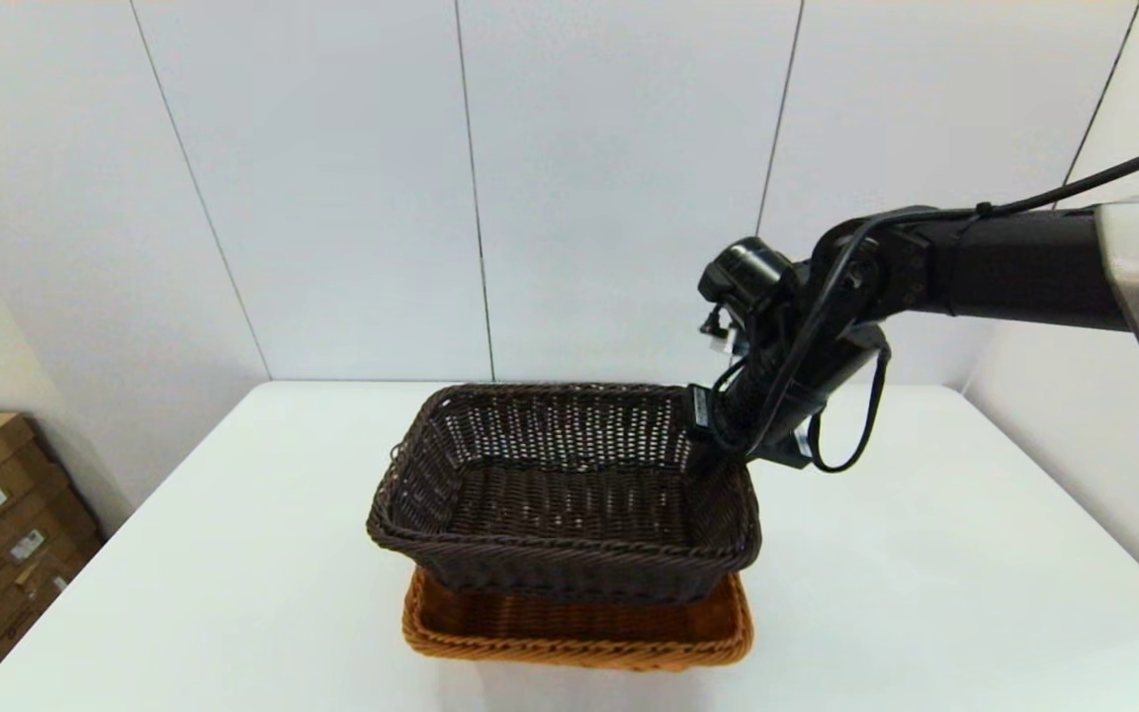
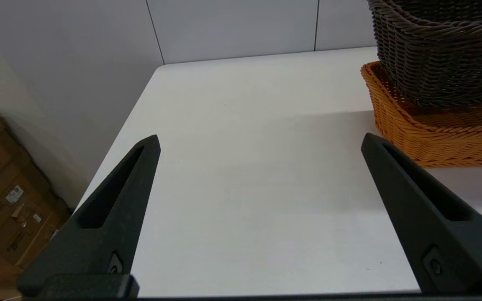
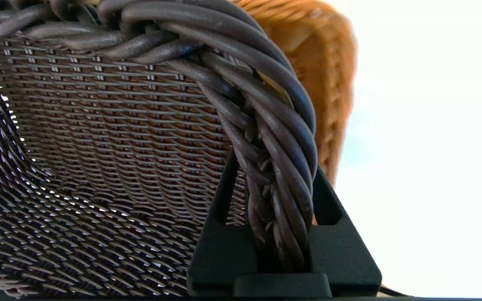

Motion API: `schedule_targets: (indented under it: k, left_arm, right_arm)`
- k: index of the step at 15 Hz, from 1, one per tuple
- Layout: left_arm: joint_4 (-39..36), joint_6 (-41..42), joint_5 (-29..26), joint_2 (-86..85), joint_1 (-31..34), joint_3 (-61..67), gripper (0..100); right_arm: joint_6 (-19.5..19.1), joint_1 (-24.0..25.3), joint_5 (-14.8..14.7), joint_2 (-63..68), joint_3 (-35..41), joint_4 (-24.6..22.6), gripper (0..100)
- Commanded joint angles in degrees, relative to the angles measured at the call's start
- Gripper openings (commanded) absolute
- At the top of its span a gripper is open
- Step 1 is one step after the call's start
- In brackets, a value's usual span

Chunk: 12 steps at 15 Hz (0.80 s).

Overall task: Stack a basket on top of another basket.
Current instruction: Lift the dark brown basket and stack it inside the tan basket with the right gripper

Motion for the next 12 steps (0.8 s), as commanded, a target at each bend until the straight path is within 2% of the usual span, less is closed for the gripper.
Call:
schedule_targets:
  k: [1, 6, 9, 12]
  left_arm:
    - [0.0, 0.0, 0.0, 0.1, 0.0, 0.3, 100]
    - [0.0, 0.0, 0.0, 0.1, 0.0, 0.3, 100]
    - [0.0, 0.0, 0.0, 0.1, 0.0, 0.3, 100]
    - [0.0, 0.0, 0.0, 0.1, 0.0, 0.3, 100]
  right_arm:
    - [-1.5, -2.7, 0.5, 0.6, 0.1, 0.4, 0]
    - [-2.6, -4.0, 1.8, 0.1, 0.7, 0.4, 0]
    - [-2.5, -3.1, 3.6, -0.9, 1.9, 0.4, 0]
    - [-1.9, -1.7, 3.8, -1.6, 3.8, 0.4, 0]
